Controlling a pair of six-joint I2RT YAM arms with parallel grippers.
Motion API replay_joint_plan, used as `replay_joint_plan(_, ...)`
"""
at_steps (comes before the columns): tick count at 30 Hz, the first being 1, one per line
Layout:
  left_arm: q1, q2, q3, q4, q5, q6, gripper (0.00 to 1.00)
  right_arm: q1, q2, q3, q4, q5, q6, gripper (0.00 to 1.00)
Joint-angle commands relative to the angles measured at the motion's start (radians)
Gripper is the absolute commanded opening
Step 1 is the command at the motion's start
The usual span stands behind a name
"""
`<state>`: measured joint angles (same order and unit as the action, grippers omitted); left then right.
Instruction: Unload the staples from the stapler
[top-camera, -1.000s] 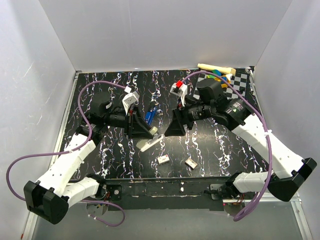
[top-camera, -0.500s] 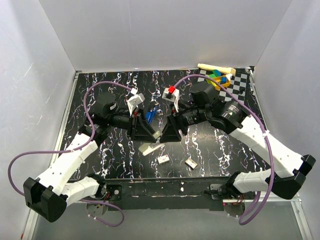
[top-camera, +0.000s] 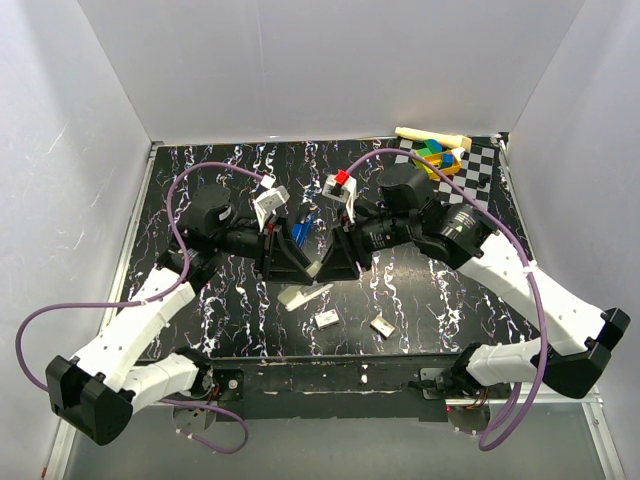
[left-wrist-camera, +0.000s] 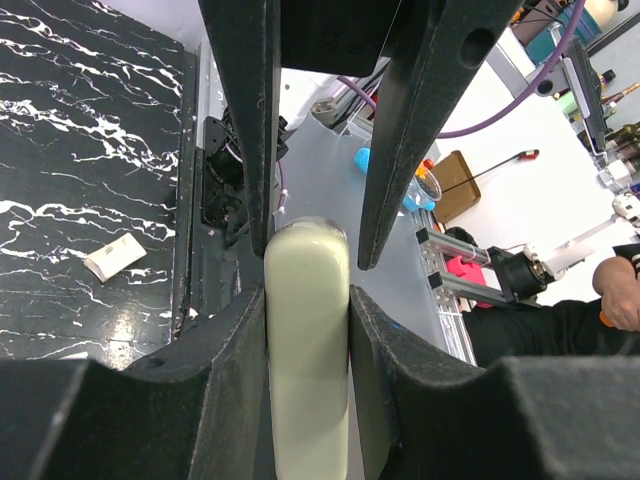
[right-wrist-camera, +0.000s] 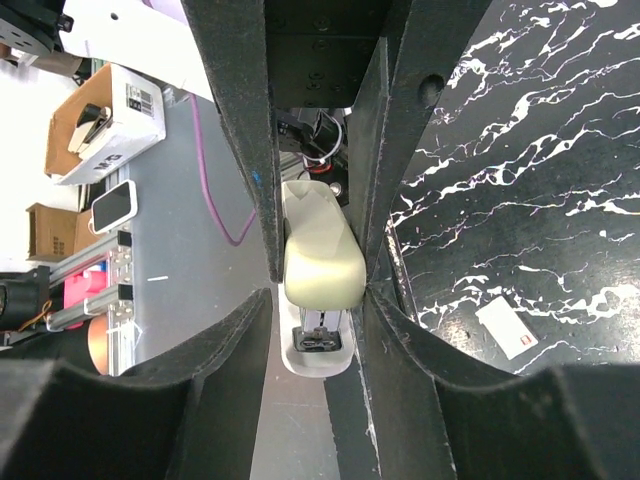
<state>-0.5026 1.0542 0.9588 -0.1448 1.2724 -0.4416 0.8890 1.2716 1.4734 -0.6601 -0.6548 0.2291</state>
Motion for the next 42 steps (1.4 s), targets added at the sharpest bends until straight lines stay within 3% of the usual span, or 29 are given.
replay_joint_plan(1, -0.004, -0.034, 0.041, 0.031, 0.002, -0.012, 0.00, 0.014, -0.020, -0.019, 0.040, -0.019, 0.009, 0.49)
replay_joint_plan(10, -0.005, -0.048, 0.055, 0.031, -0.004, -0.017, 0.00, 0.030, -0.052, -0.061, 0.053, -0.016, 0.022, 0.39)
replay_joint_plan(17, -0.007, -0.057, 0.055, 0.045, -0.034, -0.025, 0.00, 0.039, -0.070, -0.085, 0.105, -0.037, 0.055, 0.02)
replay_joint_plan(28, -0.011, -0.157, -0.018, 0.329, -0.263, -0.203, 0.00, 0.082, -0.193, -0.321, 0.319, 0.012, 0.205, 0.01)
replay_joint_plan(42, -0.013, -0.215, -0.084, 0.427, -0.461, -0.246, 0.00, 0.136, -0.259, -0.498, 0.511, 0.073, 0.349, 0.01)
